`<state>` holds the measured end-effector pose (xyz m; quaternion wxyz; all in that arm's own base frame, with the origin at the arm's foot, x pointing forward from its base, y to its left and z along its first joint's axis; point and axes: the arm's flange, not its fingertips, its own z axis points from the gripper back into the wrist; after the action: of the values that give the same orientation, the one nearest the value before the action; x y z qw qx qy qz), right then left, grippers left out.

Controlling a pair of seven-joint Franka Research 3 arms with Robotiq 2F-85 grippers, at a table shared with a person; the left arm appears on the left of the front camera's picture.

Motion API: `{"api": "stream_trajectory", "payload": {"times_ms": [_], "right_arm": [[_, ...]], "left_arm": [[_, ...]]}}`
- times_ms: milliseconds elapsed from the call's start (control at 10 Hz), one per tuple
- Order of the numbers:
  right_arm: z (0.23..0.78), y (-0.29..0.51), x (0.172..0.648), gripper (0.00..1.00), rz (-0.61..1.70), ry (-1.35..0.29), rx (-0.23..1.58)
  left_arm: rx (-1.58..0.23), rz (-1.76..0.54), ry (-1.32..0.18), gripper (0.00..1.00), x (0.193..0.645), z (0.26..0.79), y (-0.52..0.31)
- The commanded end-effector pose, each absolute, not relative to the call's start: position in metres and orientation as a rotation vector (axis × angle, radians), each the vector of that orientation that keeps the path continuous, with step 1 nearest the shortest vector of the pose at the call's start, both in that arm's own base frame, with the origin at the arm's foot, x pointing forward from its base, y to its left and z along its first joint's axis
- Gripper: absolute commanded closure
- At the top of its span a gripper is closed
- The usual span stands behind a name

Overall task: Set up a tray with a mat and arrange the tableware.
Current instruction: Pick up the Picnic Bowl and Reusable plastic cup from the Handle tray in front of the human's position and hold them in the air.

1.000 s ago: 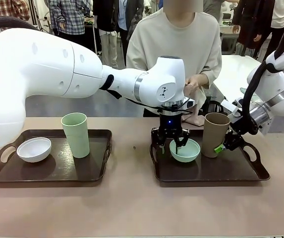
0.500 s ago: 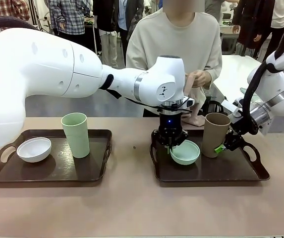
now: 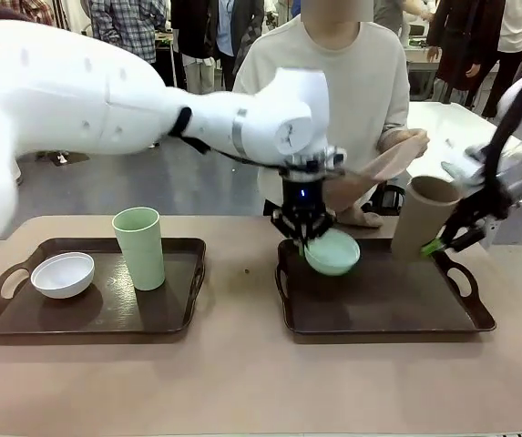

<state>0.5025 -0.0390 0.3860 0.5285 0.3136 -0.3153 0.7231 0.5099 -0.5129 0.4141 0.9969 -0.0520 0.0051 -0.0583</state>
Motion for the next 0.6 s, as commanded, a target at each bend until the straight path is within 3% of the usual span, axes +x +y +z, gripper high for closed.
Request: {"api": "stream_trajectory", "payload": {"times_ms": [0, 300, 500], "right_arm": [[0.438, -0.051, 0.452, 0.79, 1.807, -0.841, 0.656], [0.491, -0.055, 0.411, 0.79, 1.871, -0.87, 0.605], [0.498, -0.06, 0.42, 0.79, 1.842, -0.873, 0.611]], "left_arm": [[-0.114, -0.067, -0.091, 1.0, 0.503, 0.472, -0.499], [-0.142, -0.058, -0.233, 1.0, 0.482, 0.538, -0.494], [-0.164, -0.089, -0.179, 1.0, 0.493, 0.542, -0.493]]}}
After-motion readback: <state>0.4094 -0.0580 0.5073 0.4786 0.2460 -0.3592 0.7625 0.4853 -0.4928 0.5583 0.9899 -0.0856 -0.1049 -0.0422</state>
